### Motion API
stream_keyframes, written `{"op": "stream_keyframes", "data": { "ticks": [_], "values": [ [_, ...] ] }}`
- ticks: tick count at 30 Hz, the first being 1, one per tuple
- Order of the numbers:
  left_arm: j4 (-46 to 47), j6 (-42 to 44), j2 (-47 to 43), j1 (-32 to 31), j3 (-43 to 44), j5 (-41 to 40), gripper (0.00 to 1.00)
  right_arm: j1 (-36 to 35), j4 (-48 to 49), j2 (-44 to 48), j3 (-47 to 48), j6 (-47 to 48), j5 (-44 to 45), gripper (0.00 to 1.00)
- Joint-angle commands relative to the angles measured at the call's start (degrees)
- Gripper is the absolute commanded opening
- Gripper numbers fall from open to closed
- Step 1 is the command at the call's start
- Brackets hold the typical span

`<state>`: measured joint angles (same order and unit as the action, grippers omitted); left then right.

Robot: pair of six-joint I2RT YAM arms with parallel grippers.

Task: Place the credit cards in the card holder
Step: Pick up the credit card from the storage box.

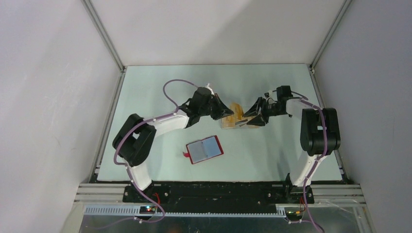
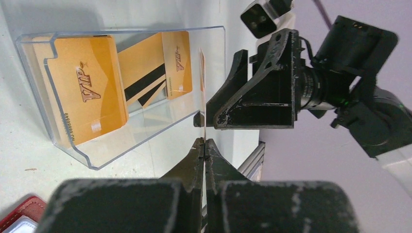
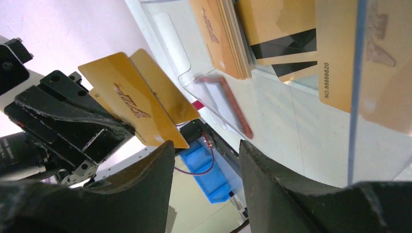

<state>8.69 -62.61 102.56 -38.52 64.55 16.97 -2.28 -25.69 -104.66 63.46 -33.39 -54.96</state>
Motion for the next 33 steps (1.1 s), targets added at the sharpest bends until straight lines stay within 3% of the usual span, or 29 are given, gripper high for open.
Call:
{"op": "stream_keyframes", "data": {
  "ticks": [1,21,28,32,33],
  "values": [
    [3.64,-1.47,-4.33,0.64,-0.75,1.56,0.0,1.15,7.29,2.19,-1.83,-3.96,-4.02,0.58],
    [10.31,-5.36,-8.98,3.01,-6.39,5.28,0.0,-1.39,38.3,-2.58,-2.92,-25.83,-10.97,0.53],
    [12.95,-6.73,-9.18,3.26,-6.86,6.58,0.0,-2.39,41.72,-4.32,-2.94,-28.54,-11.46,0.5],
    [13.82,-7.4,-8.93,3.33,-7.07,7.13,0.0,-2.42,43.07,-4.01,-2.9,-29.52,-11.94,0.42],
    [14.34,-7.65,-8.78,3.35,-7.2,7.16,0.0,-2.45,43.17,-3.81,-2.9,-29.71,-12.02,0.35]
  ]
}}
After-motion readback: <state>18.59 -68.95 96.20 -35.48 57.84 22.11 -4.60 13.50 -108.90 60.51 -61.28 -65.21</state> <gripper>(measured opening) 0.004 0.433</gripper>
